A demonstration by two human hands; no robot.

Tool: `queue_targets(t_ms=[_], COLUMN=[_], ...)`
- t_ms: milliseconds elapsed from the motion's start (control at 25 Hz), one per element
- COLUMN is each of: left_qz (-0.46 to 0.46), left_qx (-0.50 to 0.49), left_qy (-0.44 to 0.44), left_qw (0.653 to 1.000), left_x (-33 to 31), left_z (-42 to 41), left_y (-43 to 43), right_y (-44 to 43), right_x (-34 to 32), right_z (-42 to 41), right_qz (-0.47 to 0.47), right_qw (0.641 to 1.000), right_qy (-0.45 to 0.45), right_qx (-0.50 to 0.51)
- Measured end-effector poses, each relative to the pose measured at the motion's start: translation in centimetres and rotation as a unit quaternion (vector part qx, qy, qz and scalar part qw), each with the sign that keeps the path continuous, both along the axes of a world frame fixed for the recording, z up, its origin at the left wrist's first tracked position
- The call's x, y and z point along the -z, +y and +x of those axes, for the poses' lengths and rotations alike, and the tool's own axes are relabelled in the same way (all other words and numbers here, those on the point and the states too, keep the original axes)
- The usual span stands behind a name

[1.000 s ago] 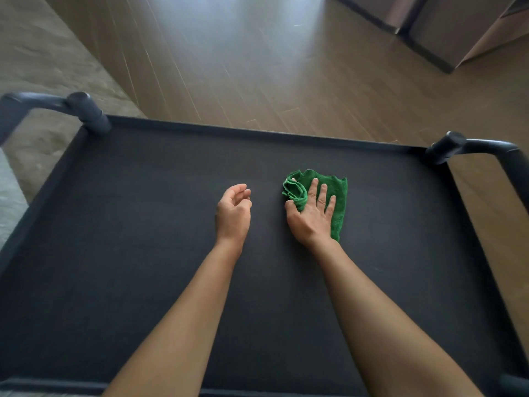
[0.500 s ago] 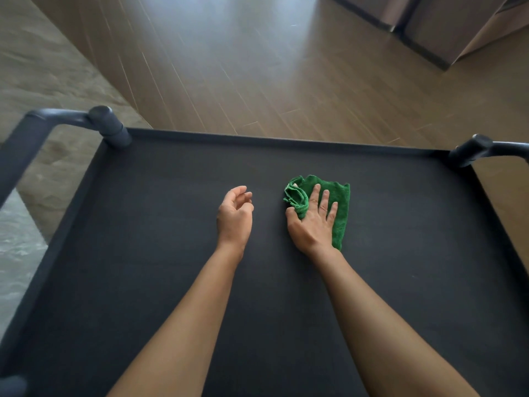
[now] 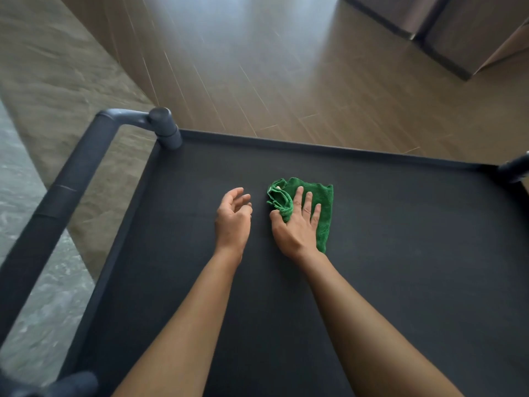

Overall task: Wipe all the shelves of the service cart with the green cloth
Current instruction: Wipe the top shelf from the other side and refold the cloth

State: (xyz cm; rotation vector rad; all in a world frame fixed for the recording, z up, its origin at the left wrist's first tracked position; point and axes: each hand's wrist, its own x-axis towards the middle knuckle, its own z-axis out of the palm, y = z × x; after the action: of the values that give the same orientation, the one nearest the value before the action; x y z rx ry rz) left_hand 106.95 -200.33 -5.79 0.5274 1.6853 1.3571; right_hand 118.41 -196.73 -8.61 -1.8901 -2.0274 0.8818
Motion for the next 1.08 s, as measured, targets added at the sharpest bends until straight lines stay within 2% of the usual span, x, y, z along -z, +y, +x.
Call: queue_targets(t_ms=[440, 640, 720, 1000, 1080], left_qz=[0.012, 0.022, 0.021, 0.05, 0.069], left_qx=[-0.096, -0.103, -0.105, -0.12, -0.123], left_qy=[0.0, -0.007, 0.017, 0.061, 0.072], left_qw=[0.995, 0.994, 0.994, 0.99, 0.987], left_x=[-0.4, -0.3, -0.2, -0.8, -1.2], left_z=[-7.6, -9.9, -10.6, -11.9, -11.8], left_y=[-2.7, -3.5, -3.8, -4.1, -4.2], right_y=[-1.7, -2.1, -2.2, -2.4, -2.8], right_x=[-0.4, -0.5, -0.4, -1.4, -2.5], right_z=[-10.5, -14.5, -16.0, -19.7, -20.0], right_qz=[-0.041, -0.065, -0.076, -0.153, -0.217], right_qw=[0.997, 0.993, 0.99, 0.966, 0.936], right_qy=[0.045, 0.066, 0.082, 0.174, 0.268], right_qx=[-0.045, -0.074, -0.091, -0.116, -0.074])
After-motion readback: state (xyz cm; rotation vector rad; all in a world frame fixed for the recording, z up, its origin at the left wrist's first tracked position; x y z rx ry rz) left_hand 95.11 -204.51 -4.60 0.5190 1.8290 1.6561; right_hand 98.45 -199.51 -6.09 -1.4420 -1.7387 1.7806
